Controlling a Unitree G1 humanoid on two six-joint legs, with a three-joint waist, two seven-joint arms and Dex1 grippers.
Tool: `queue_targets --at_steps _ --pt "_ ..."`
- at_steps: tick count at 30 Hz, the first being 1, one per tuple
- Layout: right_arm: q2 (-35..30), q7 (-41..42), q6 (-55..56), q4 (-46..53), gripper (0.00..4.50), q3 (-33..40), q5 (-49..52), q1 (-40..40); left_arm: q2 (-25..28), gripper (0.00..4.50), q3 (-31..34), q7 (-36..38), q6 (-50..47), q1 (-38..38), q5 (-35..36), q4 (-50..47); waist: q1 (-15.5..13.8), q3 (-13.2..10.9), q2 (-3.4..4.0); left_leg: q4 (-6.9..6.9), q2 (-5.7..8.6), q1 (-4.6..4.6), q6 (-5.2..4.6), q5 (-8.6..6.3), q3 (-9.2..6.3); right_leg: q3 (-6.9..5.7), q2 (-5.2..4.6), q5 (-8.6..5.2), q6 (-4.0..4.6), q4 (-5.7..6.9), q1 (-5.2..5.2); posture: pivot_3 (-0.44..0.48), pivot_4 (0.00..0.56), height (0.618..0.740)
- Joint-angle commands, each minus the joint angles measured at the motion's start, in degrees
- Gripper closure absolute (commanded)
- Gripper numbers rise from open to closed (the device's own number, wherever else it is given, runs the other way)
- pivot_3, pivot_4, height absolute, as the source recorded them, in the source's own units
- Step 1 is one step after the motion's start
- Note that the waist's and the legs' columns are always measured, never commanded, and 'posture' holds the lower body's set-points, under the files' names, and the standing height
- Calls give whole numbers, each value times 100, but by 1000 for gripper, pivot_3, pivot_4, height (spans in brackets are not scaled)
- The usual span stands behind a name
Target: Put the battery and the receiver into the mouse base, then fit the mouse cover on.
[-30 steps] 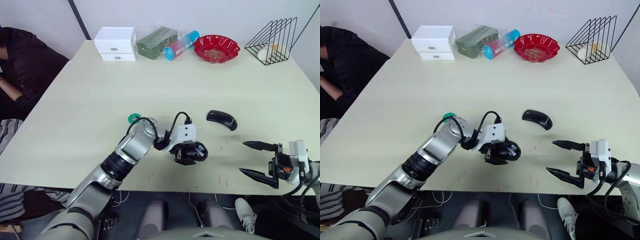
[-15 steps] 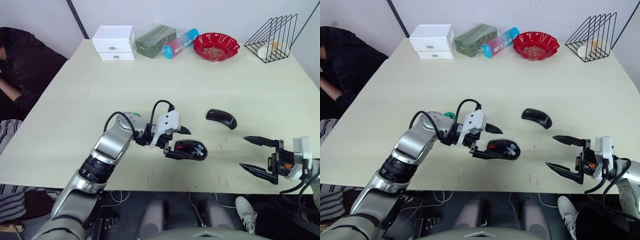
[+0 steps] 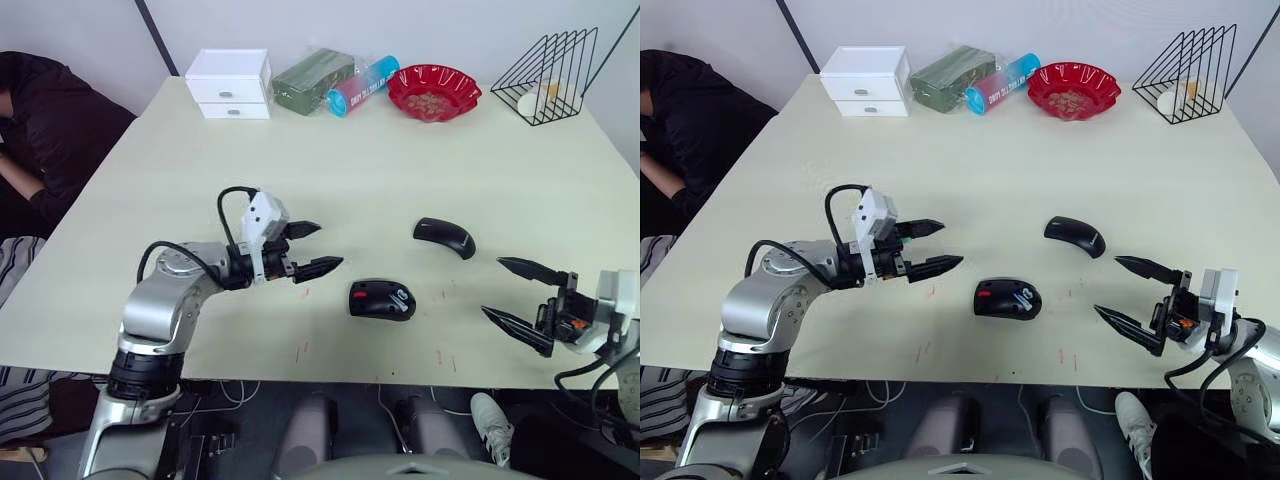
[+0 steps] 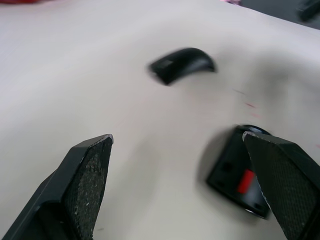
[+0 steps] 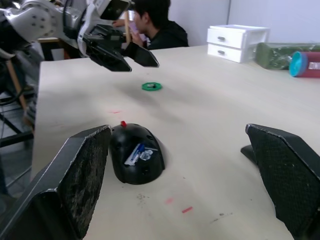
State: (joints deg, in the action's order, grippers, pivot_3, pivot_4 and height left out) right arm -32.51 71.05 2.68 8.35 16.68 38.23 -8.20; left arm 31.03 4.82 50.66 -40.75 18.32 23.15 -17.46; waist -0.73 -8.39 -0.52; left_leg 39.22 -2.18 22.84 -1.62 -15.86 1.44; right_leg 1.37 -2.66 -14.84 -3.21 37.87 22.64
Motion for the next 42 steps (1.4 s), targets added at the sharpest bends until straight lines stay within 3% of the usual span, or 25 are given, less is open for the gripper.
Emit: queue_targets --at_steps 1,5,12,15,18,32,42 --pt "23 -101 147 214 0 150 -5 -69 -40 44 492 -581 -18 -262 103 -412 12 -1 0 -1 0 0 0 0 0 0 0 0 0 1 1 0 150 740" --pt "19 -184 147 217 0 127 -17 -31 80 44 853 -820 287 -411 33 -16 13 -1 1 -1 0 -6 0 0 1 1 0 1 2 7 0 0 150 740" --pt "14 -240 136 181 0 62 -81 97 552 44 846 -324 1079 -263 -95 1112 2 -2 0 -3 1 -4 1 0 5 0 0 0 2 1 1 0 150 740" --pt "37 -269 141 212 0 32 -108 109 874 736 636 27 1198 74 -224 1768 1 -4 -4 -3 1 -4 1 0 4 -2 0 0 2 2 1 0 150 740" --pt "61 -300 151 254 0 5 -126 84 1038 2155 445 168 1301 350 -351 2201 -2 -6 -7 -4 2 -4 1 0 4 -5 1 0 2 2 1 0 150 740" --pt "208 -444 236 398 0 -86 -200 34 1159 2155 -86 857 1753 1257 -660 3612 5 -20 -24 -3 2 -1 1 0 6 -4 1 1 1 3 3 0 150 740" --pt "286 -447 374 363 0 -141 -264 39 1187 2155 121 1032 2103 925 -532 3658 14 -21 -25 -3 1 -1 1 0 6 -2 1 1 1 6 5 0 150 740"
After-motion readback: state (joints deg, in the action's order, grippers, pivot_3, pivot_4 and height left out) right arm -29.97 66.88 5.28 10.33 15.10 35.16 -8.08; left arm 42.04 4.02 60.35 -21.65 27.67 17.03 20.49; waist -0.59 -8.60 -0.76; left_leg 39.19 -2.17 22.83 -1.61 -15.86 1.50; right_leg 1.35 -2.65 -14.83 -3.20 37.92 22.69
